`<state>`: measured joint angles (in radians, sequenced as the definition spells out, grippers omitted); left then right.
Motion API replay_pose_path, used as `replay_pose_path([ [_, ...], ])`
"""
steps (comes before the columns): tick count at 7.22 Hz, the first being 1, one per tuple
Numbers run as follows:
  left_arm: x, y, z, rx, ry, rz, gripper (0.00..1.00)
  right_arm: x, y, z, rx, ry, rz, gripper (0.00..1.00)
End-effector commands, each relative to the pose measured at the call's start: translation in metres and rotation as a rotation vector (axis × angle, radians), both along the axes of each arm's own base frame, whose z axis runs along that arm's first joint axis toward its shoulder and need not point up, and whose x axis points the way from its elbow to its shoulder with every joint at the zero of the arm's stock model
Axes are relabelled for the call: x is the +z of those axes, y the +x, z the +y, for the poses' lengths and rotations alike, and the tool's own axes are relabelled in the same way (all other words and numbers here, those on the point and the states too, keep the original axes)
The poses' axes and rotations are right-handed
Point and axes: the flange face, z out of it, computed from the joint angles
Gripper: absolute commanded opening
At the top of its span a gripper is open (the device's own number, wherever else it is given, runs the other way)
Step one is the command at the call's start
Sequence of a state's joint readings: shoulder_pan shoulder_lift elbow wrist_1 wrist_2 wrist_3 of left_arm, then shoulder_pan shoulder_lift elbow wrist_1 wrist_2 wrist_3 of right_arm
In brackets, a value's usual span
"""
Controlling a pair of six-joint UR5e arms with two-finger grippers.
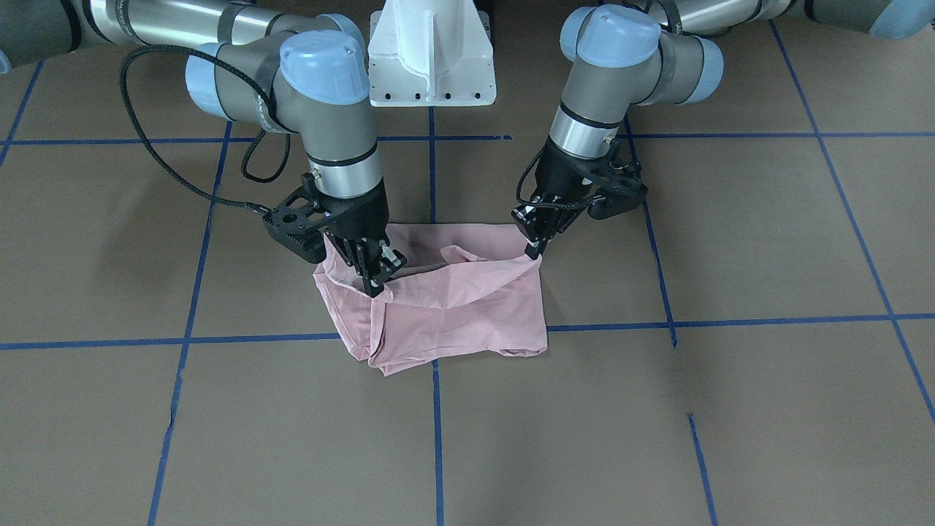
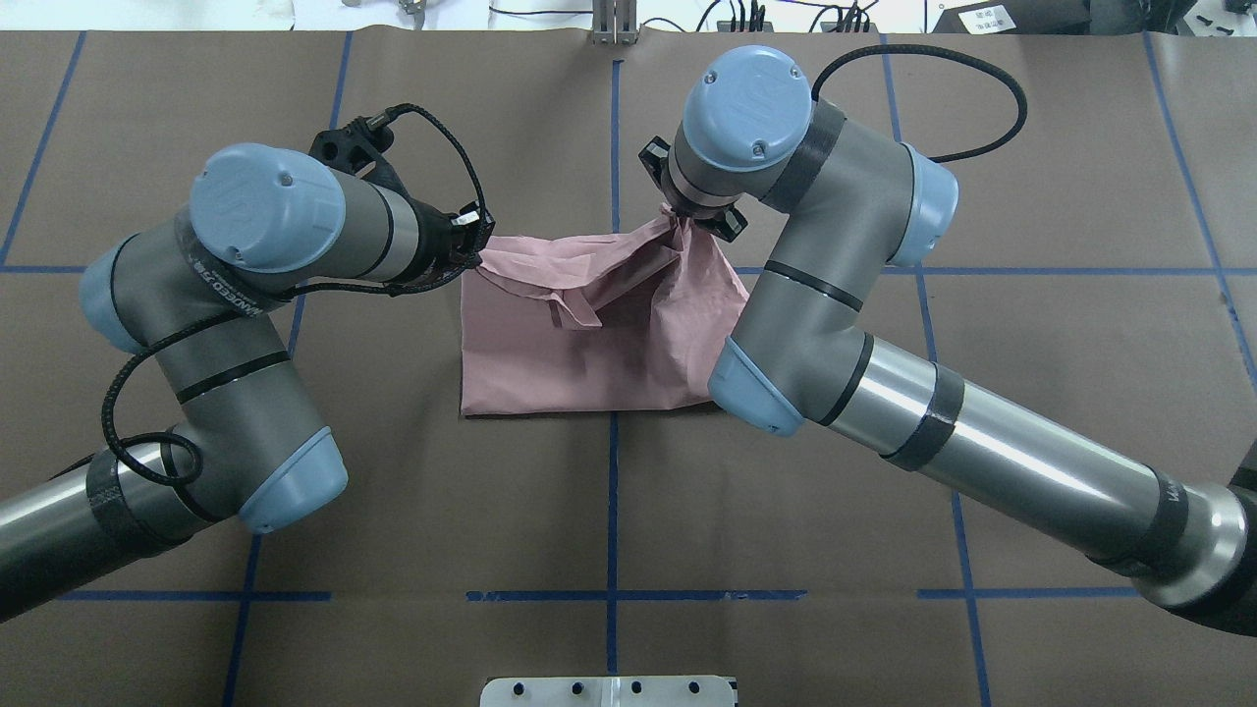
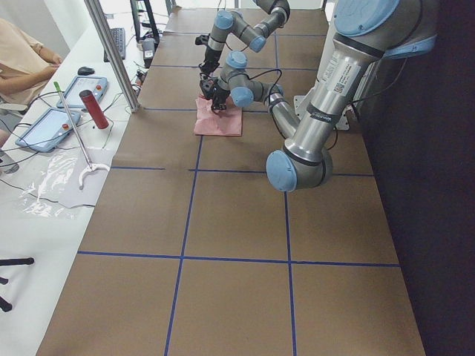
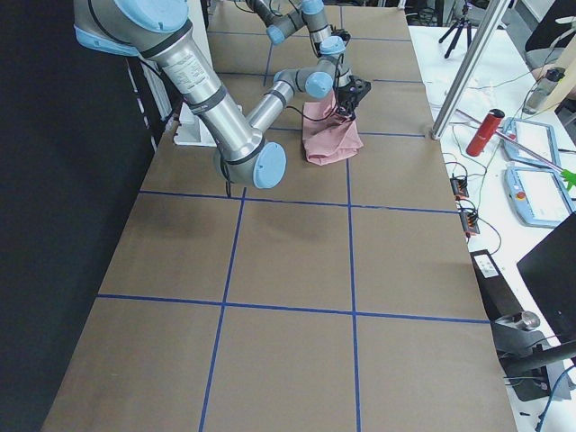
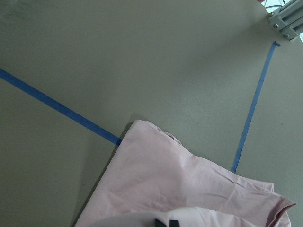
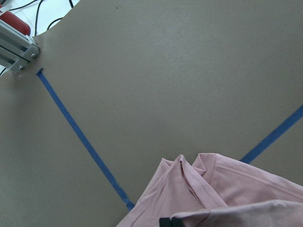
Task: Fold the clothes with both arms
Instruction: 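Lift the near edge with both grippers and fold it away from the robot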
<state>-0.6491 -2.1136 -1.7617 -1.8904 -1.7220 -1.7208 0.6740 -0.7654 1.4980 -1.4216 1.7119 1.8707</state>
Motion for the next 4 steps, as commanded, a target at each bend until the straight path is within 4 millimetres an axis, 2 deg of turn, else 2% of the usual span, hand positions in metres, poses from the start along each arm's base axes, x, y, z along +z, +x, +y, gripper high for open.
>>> replay_pose_path([
  [1, 0.006, 0.012, -0.009, 0.001, -0.01, -0.018, 0.0, 0.013, -0.006, -0.012, 0.002, -0.013, 0.009, 0.0],
  [2, 0.019, 0.025, -0.022, -0.002, 0.004, -0.044, 0.0, 0.025, -0.013, -0.016, -0.01, -0.021, 0.035, 0.0],
  [3, 0.047, 0.04, -0.055, -0.034, 0.053, -0.051, 0.09, 0.045, -0.023, -0.024, -0.029, -0.019, 0.059, 0.26],
  [4, 0.078, 0.041, -0.111, -0.058, 0.108, -0.087, 0.41, 0.084, -0.047, -0.046, -0.038, 0.018, 0.046, 0.74],
])
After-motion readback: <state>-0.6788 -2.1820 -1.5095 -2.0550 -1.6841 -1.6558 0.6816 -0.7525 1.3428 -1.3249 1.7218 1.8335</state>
